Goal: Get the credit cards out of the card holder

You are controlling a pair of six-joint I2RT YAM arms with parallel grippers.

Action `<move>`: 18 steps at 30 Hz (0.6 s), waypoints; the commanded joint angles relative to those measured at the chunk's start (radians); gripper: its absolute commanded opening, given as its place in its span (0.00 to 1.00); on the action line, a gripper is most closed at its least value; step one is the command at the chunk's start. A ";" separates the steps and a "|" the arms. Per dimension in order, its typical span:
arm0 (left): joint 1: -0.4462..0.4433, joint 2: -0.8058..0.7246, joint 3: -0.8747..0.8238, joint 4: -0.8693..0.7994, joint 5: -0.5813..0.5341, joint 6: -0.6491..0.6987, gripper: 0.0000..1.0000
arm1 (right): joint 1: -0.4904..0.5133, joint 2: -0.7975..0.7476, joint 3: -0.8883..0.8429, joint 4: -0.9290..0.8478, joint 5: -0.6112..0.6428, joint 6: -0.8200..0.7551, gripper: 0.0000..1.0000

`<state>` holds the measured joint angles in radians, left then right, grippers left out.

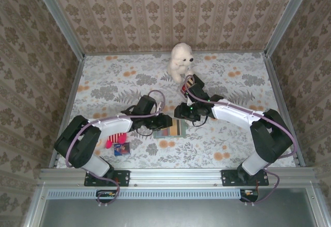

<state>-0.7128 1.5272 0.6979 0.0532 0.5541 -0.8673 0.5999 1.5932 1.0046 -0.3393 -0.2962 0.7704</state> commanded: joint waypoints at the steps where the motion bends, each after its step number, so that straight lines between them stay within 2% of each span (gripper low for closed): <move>1: -0.003 0.012 0.034 -0.068 -0.051 -0.007 0.31 | -0.005 0.001 -0.008 -0.020 -0.019 -0.007 0.43; 5: -0.002 0.048 0.038 -0.073 -0.044 -0.023 0.25 | -0.002 0.074 0.028 -0.063 -0.031 -0.031 0.33; 10: -0.001 0.074 0.044 -0.070 -0.059 -0.042 0.22 | 0.006 0.121 0.051 -0.122 0.034 -0.049 0.31; 18: 0.009 0.117 0.046 -0.048 -0.052 -0.070 0.16 | 0.008 0.172 0.058 -0.119 0.019 -0.060 0.23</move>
<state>-0.7109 1.6291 0.7250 0.0006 0.5007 -0.9138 0.6010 1.7397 1.0351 -0.4271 -0.2852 0.7258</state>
